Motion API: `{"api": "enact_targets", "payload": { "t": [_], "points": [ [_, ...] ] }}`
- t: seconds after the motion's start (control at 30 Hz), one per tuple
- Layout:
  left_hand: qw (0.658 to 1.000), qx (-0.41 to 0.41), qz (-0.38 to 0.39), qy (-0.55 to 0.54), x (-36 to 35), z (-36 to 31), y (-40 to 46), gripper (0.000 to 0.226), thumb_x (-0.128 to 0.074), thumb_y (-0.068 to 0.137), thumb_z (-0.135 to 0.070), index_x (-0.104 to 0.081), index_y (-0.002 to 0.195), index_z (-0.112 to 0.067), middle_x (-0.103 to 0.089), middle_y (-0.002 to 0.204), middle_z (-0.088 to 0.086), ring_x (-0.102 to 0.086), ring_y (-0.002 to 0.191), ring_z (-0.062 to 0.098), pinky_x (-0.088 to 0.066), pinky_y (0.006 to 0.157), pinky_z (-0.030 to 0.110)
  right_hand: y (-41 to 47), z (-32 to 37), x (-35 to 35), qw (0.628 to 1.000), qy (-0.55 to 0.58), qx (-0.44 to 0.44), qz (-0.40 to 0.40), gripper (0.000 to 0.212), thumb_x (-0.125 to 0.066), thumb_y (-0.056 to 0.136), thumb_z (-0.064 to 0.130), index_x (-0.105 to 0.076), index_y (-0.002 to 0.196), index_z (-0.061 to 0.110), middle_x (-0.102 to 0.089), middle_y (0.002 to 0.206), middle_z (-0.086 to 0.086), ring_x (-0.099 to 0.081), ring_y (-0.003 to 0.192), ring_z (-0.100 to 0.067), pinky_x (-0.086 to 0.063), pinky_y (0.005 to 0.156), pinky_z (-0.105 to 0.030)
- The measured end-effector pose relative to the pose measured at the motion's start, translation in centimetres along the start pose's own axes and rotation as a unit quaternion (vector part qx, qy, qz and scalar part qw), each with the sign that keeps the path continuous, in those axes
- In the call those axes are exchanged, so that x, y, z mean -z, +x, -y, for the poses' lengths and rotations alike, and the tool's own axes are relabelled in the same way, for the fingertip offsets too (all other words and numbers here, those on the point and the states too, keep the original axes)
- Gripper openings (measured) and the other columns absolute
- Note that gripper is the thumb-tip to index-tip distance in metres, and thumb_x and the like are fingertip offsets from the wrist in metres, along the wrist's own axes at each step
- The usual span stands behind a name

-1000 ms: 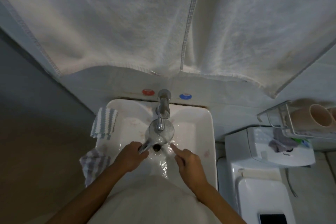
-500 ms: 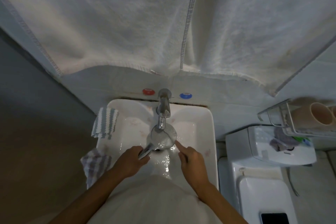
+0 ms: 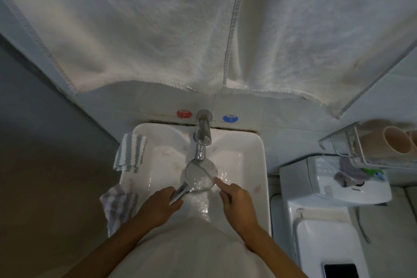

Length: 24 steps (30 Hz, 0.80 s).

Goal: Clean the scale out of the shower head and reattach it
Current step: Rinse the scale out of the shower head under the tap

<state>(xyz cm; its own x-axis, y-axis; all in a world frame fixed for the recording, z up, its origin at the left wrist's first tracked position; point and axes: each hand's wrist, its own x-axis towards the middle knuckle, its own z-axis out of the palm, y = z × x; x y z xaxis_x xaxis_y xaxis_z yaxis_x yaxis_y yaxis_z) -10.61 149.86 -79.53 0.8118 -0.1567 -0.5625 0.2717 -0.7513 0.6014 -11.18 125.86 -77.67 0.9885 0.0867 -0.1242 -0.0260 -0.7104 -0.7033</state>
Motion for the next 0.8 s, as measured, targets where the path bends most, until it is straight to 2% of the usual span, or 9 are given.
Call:
{"api": "enact_targets", "payload": {
  "t": [0.1,0.2,0.37,0.47,0.53,0.6,0.73,0.8],
  "points": [
    [1.000,-0.003,0.007,0.003,0.0,0.1,-0.5,0.036,-0.045,0.072,-0.060,-0.042,0.070,-0.024,-0.051,0.067,-0.007,-0.056,0.070,0.019,-0.037,0.062,0.030,0.3,-0.2,0.2,0.999,-0.008,-0.031,-0.022,0.054,-0.057,0.091,0.002,-0.051,0.134,0.034,-0.053,0.068,0.002,-0.051,0.061,-0.012,-0.043,0.062,-0.022],
    [1.000,-0.005,0.003,0.003,0.0,0.2,-0.6,0.039,-0.042,0.069,-0.065,-0.040,0.068,-0.026,-0.050,0.067,-0.007,-0.056,0.070,0.018,-0.036,0.060,0.030,-0.2,0.4,-0.1,1.000,0.014,0.011,0.020,0.049,-0.056,0.090,0.004,-0.059,0.130,0.033,-0.049,0.065,0.006,-0.051,0.060,-0.013,-0.046,0.062,-0.026],
    [1.000,-0.006,-0.008,0.024,-0.1,0.0,-0.8,0.033,-0.058,0.087,-0.043,-0.037,0.066,-0.028,-0.048,0.065,-0.008,-0.051,0.065,0.013,-0.031,0.053,0.020,0.3,0.2,0.1,0.999,0.000,-0.030,-0.027,0.052,-0.057,0.091,0.002,-0.053,0.134,0.031,-0.053,0.069,0.003,-0.052,0.063,-0.012,-0.041,0.062,-0.021],
    [1.000,0.001,-0.013,0.023,0.0,-0.2,-0.9,0.034,-0.059,0.089,-0.039,-0.036,0.066,-0.028,-0.048,0.065,-0.008,-0.049,0.065,0.013,-0.032,0.054,0.022,-0.2,0.6,-0.1,1.000,0.017,0.010,0.023,0.051,-0.056,0.090,0.004,-0.058,0.130,0.035,-0.051,0.065,0.005,-0.053,0.061,-0.014,-0.047,0.062,-0.028],
    [1.000,0.011,-0.019,0.014,0.2,-0.2,-0.9,0.033,-0.059,0.089,-0.039,-0.037,0.067,-0.026,-0.047,0.065,-0.007,-0.050,0.066,0.015,-0.032,0.054,0.023,-0.2,0.5,-0.1,1.000,0.008,-0.001,0.010,0.051,-0.056,0.090,0.004,-0.058,0.130,0.035,-0.052,0.067,0.003,-0.054,0.061,-0.015,-0.048,0.062,-0.030],
    [1.000,0.015,-0.017,0.005,0.2,-0.3,-0.9,0.032,-0.059,0.088,-0.041,-0.041,0.070,-0.022,-0.049,0.066,-0.007,-0.051,0.067,0.016,-0.032,0.055,0.024,0.0,0.1,0.1,0.999,0.004,-0.030,-0.025,0.053,-0.057,0.090,0.002,-0.055,0.132,0.033,-0.052,0.067,0.003,-0.052,0.060,-0.012,-0.046,0.062,-0.025],
    [0.999,0.032,-0.006,-0.004,0.4,-0.5,-0.9,0.041,-0.047,0.072,-0.061,-0.044,0.072,-0.020,-0.051,0.068,-0.006,-0.054,0.070,0.019,-0.035,0.061,0.030,-0.5,0.6,0.0,0.999,0.009,0.022,0.029,0.054,-0.055,0.089,0.004,-0.055,0.130,0.038,-0.048,0.063,0.003,-0.050,0.058,-0.013,-0.040,0.058,-0.022],
    [0.999,0.036,-0.013,0.000,0.4,-0.4,-0.8,0.047,-0.044,0.069,-0.062,-0.049,0.077,-0.016,-0.054,0.072,-0.004,-0.058,0.075,0.022,-0.036,0.062,0.030,-0.4,0.7,0.0,1.000,-0.002,0.011,0.020,0.053,-0.056,0.089,0.003,-0.057,0.130,0.037,-0.050,0.064,0.000,-0.051,0.059,-0.015,-0.040,0.059,-0.023]
  ]
}}
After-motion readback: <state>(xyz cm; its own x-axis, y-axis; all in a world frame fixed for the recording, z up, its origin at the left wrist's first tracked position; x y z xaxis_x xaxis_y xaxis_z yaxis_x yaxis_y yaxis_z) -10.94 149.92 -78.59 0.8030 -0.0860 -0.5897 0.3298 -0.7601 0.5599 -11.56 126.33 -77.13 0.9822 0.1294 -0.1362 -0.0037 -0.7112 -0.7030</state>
